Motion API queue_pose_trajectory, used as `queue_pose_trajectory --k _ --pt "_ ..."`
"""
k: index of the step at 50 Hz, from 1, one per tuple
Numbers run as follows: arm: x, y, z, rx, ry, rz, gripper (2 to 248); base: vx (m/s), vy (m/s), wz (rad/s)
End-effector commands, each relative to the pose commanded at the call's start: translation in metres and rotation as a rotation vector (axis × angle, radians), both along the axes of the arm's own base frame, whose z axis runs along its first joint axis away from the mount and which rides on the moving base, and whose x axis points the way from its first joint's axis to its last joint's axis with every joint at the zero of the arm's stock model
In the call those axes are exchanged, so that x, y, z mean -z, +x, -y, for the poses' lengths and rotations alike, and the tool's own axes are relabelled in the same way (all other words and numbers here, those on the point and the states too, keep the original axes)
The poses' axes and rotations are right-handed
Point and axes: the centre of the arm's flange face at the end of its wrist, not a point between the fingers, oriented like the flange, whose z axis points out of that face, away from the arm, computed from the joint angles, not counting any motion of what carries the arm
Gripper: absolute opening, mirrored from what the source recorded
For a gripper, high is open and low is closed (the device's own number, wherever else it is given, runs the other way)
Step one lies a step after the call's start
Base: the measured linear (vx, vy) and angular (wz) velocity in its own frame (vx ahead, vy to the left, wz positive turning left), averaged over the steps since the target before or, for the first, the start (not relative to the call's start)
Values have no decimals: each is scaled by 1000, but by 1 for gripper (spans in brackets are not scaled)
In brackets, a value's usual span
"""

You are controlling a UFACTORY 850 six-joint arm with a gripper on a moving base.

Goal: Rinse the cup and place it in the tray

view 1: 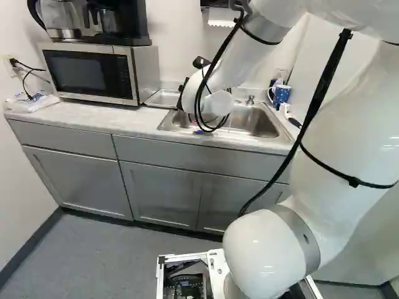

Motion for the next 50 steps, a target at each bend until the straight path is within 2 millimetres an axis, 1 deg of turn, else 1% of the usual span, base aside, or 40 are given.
queue_pose_trajectory --k 50 --pt "0 0 0 89 508 -106 123 0 0 0"
